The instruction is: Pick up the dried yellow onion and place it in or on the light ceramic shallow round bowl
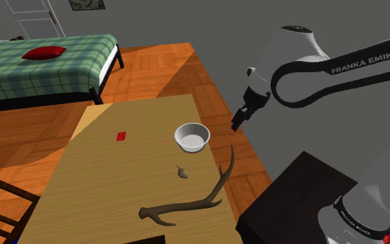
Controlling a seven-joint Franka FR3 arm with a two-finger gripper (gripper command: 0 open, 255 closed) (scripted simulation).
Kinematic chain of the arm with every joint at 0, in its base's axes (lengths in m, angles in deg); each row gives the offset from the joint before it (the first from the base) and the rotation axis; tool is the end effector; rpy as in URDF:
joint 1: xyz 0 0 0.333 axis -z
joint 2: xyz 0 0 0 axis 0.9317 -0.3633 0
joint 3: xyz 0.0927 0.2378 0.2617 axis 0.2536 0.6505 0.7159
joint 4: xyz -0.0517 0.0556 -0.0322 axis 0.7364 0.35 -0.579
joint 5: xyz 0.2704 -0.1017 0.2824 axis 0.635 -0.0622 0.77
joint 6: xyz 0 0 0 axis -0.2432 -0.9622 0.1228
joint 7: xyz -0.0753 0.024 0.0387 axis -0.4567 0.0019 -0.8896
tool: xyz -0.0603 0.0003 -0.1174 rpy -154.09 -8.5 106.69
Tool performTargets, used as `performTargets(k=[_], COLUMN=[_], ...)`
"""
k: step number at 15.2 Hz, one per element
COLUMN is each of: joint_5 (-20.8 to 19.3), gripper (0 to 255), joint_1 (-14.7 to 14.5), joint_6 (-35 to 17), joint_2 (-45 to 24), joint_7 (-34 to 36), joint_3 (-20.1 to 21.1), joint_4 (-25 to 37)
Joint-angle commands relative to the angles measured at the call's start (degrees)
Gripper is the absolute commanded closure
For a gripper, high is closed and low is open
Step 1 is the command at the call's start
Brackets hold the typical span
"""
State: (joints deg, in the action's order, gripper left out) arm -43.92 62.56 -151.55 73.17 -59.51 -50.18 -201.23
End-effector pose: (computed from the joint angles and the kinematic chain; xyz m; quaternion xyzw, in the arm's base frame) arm 0.3772 0.0836 0.4293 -0.9886 -0.0760 -0.1205 0.0494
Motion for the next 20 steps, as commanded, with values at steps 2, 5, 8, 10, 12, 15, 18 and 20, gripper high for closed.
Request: performTargets(k=[2,5,8,10,12,15,18,20], joint_5=[1.46,3.03,4.85,6.35,8.17,10.82,11.9,11.91], gripper=[0,0,0,0,0,0,0,0], joint_1=[-1.25,-2.58,-4.0,-4.93,-5.68,-5.85,-5.51,-5.62], joint_6=[-7.65,-14.91,-21.74,-25.94,-29.8,-34.96,-39.4,-41.92], joint_2=[-6.11,-13.17,-20.71,-25.89,-31.11,-38.94,-46.66,-51.71], joint_7=[-0.64,-1.45,-2.65,-3.78,-5.27,-7.68,-9.14,-9.66], joint_3=[0.72,1.35,1.84,2.16,2.67,4.3,6.09,6.78], joint_4=[-0.84,-0.47,0.83,2.21,3.98,7.32,11.29,14.25])
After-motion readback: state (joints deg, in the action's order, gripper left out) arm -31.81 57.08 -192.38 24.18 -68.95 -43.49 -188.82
